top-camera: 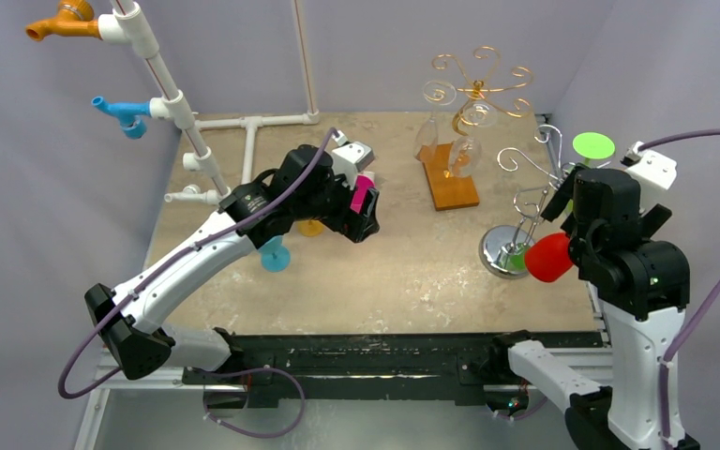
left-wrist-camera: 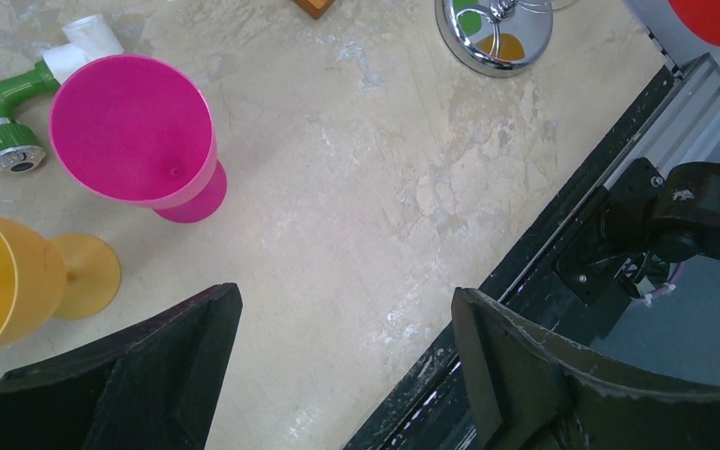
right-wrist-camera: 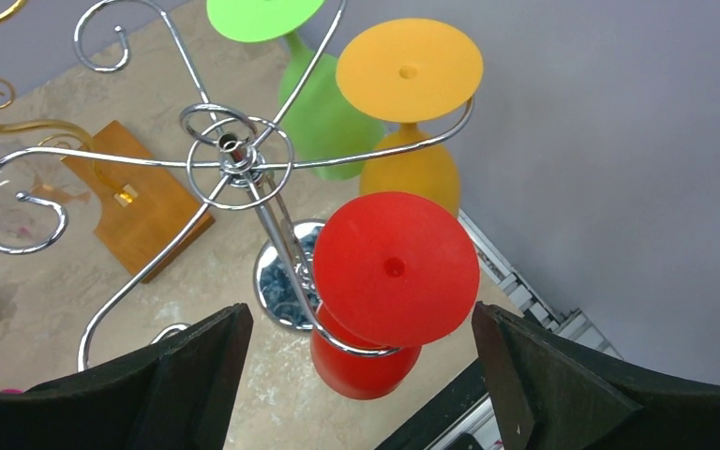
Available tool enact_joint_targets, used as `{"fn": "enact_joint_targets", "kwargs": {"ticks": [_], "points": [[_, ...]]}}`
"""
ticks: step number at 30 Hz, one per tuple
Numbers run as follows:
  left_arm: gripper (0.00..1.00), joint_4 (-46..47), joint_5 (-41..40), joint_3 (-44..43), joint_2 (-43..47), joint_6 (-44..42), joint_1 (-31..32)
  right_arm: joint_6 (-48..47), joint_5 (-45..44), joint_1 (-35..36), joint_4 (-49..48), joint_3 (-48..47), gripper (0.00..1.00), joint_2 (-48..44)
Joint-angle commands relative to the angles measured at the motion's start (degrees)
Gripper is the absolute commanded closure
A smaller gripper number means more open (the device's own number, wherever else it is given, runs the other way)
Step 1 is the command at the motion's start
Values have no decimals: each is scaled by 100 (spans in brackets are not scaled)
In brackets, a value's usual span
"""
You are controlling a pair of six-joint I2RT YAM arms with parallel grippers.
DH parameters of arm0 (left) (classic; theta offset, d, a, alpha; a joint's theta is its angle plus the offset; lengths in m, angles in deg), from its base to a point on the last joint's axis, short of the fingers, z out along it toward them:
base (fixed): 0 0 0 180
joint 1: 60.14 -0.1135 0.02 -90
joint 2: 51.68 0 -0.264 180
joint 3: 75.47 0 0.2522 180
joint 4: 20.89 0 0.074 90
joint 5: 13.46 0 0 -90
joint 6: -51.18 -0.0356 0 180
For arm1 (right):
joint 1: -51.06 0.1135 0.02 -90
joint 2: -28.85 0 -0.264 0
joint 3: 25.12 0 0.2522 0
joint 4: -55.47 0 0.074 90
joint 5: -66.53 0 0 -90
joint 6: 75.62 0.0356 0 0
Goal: Take the wine glass off the wine glass rack
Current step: Pick up the wine glass from the wine rack.
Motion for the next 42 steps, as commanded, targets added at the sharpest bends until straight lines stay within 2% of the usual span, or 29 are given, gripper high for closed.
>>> {"fn": "enact_joint_targets", "kwargs": {"ticks": [1, 7, 10, 22, 42], "points": [[11, 235, -22, 40, 183, 5, 30, -272, -34, -329, -123, -107, 1, 132], [11, 233, -17, 59, 205, 5, 26, -343, 485, -645, -164, -388, 1, 432], [11, 237, -30, 74, 232, 5, 26, -356, 442, -716, -158, -474, 1, 476], [10, 301, -66, 198, 299, -2, 33, -259, 202, -1027, -156, 56, 1, 210], [9, 307, -136, 286, 419, -25, 32, -303, 702, -1526, -608, 480, 1, 282]]}}
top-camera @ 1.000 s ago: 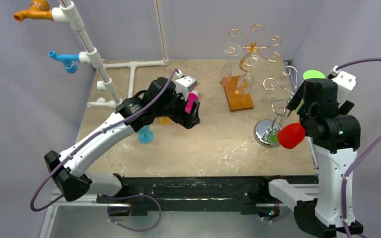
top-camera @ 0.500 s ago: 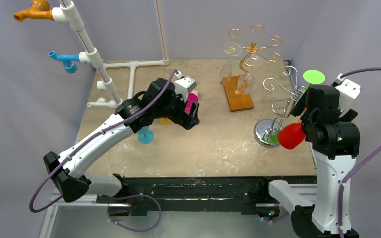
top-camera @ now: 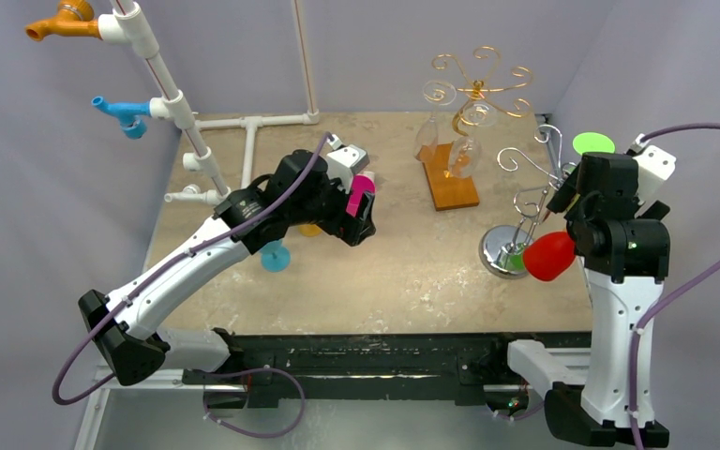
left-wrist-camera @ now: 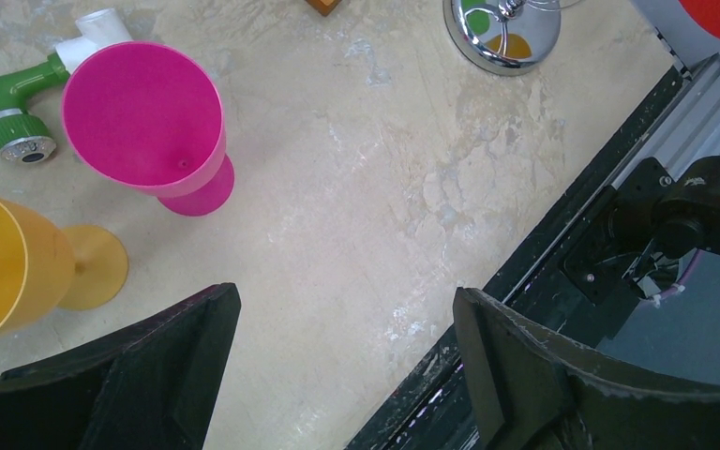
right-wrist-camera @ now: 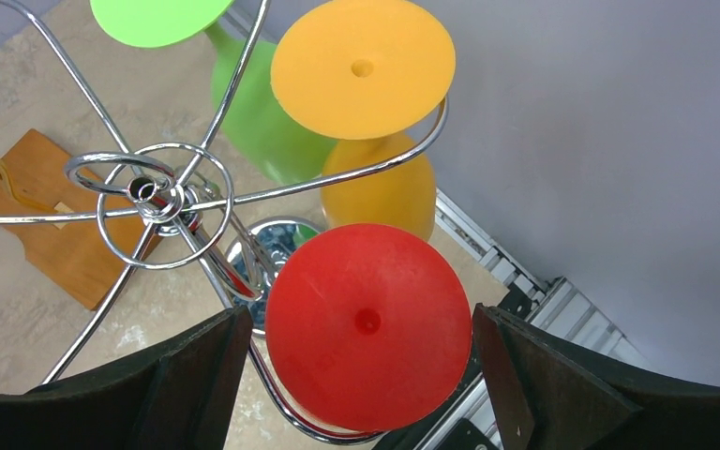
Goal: Take the wine glass off the wine glass rack
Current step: Pick up the wine glass from the wine rack.
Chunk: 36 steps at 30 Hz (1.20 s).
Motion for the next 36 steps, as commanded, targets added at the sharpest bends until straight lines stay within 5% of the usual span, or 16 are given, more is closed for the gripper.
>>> {"fn": "enact_joint_targets", "kwargs": {"ticks": [1, 16, 36], "points": [[9, 232, -31, 31, 175, -30, 31, -35, 68, -71, -222, 115, 1, -69], [9, 268, -22, 106, 166, -25, 34, 0, 122, -138, -299, 345, 3, -175], [9, 279, -13, 111, 99, -17, 27, -118, 117, -160, -109, -180, 33, -77]]}}
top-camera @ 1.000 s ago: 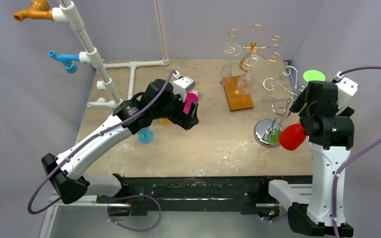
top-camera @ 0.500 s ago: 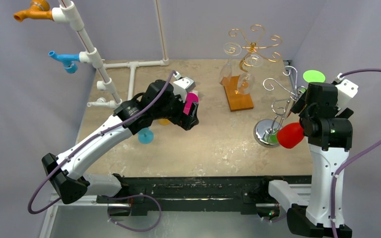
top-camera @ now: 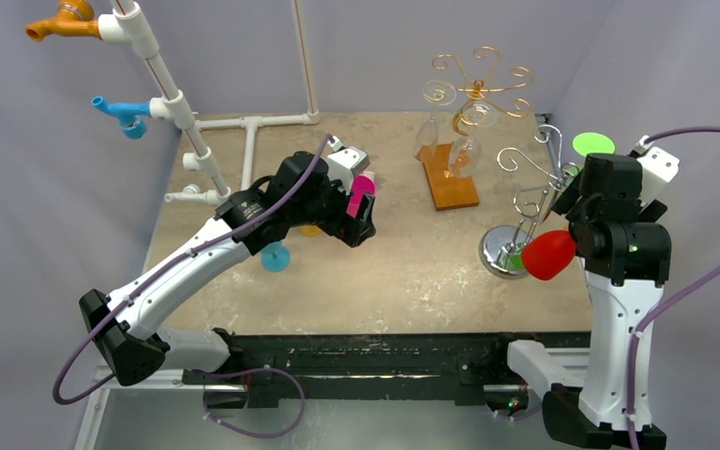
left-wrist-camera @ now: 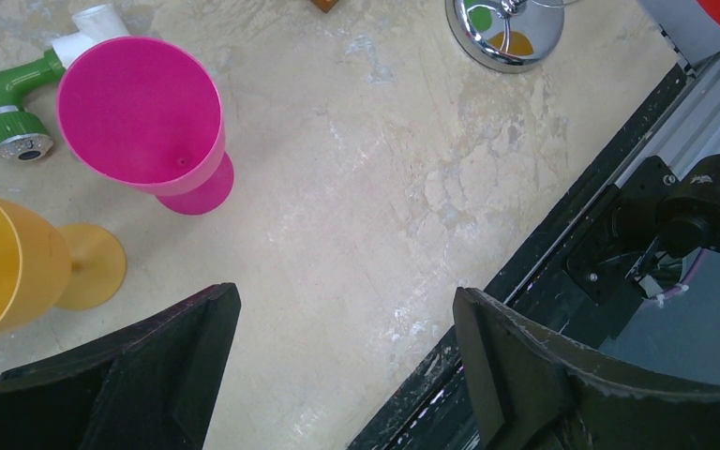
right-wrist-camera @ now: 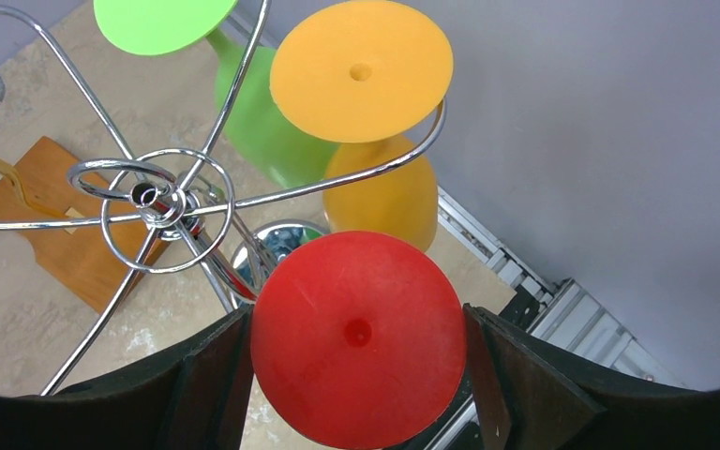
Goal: Take the wine glass off the wine glass rack
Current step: Pick up the wine glass from the wine rack.
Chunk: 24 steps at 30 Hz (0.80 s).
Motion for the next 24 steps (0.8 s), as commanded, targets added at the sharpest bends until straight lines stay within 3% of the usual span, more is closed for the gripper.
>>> {"fn": "enact_joint_targets", "kwargs": {"ticks": [1, 24], "points": [[9, 202, -13, 2, 88, -21, 30, -89, -16, -16, 68, -342, 35, 22], [9, 204, 97, -41, -23, 14, 25, -118, 392, -16, 320, -544, 43, -181]]}}
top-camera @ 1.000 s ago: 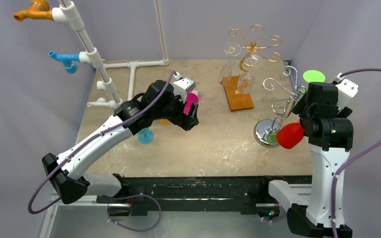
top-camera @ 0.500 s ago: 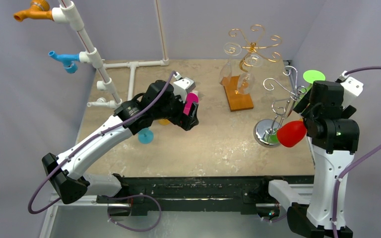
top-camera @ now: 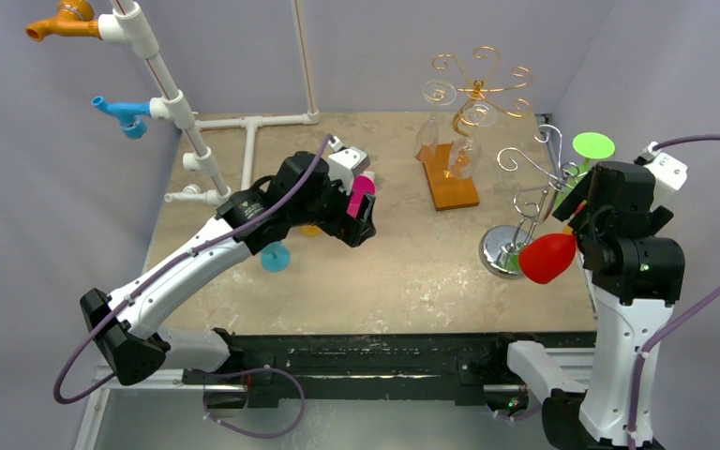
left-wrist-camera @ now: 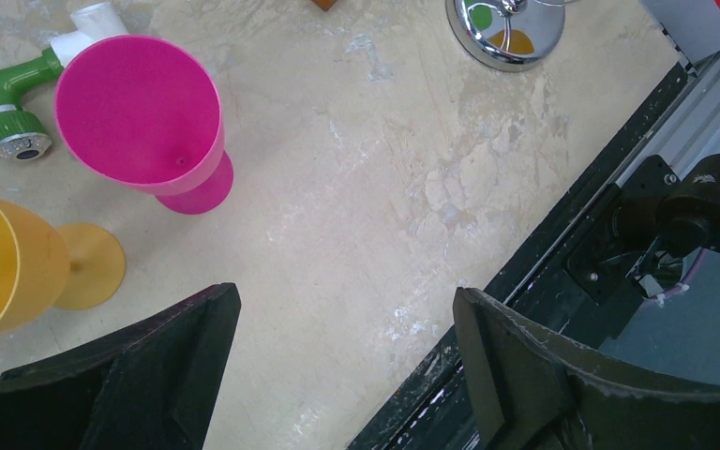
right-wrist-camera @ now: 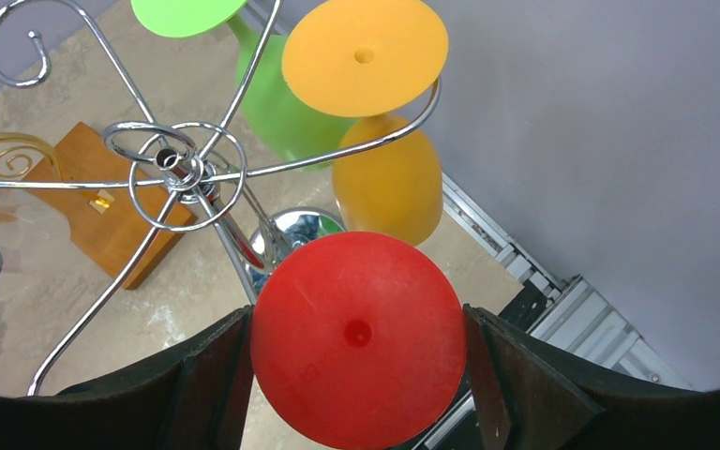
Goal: Take the wine glass off the wine glass rack
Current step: Pick up the wine glass from the wine rack.
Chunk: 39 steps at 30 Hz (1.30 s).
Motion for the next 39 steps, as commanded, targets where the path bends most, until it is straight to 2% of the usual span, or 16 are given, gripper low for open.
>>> {"fn": "enact_joint_targets", "kwargs": {"ticks": [1, 15, 39], "points": [[9, 211, 88, -47, -10, 14, 26, -75, 164, -14, -33, -212, 43, -49], [9, 211, 72, -34, -5, 15, 27, -150, 409, -14, -302, -310, 46, 44], [9, 216, 42, -25, -77, 9, 28, -322, -492, -14, -1136, 79, 46, 163]]}}
